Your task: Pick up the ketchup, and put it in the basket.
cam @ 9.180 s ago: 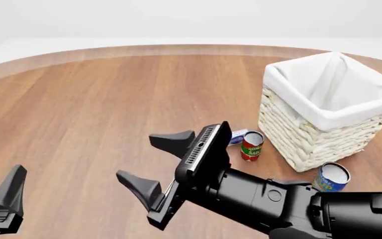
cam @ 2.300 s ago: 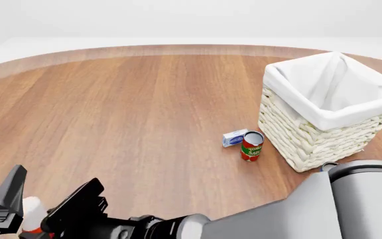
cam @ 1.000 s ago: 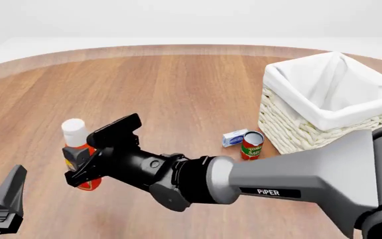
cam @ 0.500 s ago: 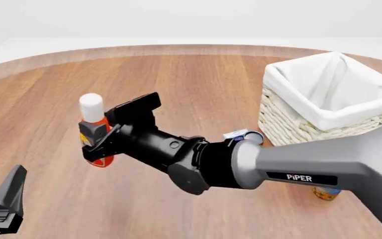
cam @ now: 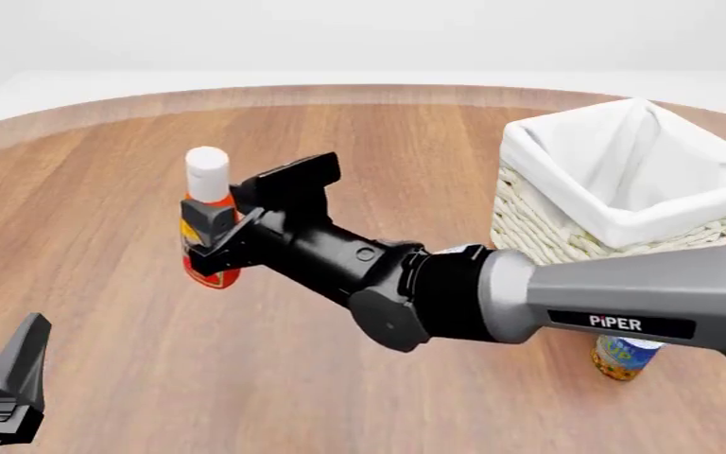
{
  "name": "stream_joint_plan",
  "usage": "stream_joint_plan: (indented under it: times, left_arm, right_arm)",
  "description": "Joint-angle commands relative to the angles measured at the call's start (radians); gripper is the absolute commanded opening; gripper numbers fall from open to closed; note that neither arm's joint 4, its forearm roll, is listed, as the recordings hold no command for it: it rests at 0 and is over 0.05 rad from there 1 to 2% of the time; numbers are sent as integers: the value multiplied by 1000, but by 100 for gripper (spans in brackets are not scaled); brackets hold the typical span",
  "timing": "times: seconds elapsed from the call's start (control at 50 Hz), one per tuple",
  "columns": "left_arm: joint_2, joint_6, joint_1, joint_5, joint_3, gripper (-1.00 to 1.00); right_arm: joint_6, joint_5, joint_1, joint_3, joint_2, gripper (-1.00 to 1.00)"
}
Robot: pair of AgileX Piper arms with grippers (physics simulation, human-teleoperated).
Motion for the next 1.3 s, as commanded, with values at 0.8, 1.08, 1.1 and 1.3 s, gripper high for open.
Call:
stream_joint_plan:
  times: [0.8, 1.08, 1.1, 1.3]
  left_arm:
    - [0, 0, 0, 0, 0, 100]
    - [0, 0, 0, 0, 0, 100]
    - [0, 0, 0, 0, 0, 100]
    - [0, 0, 0, 0, 0, 100]
  right_arm:
    - [-9, -3, -121, 59, -156, -100]
    - [-2, -34, -178, 101, -207, -100]
    - [-2, -34, -178, 101, -207, -100]
    - [0, -47, -232, 128, -248, -100]
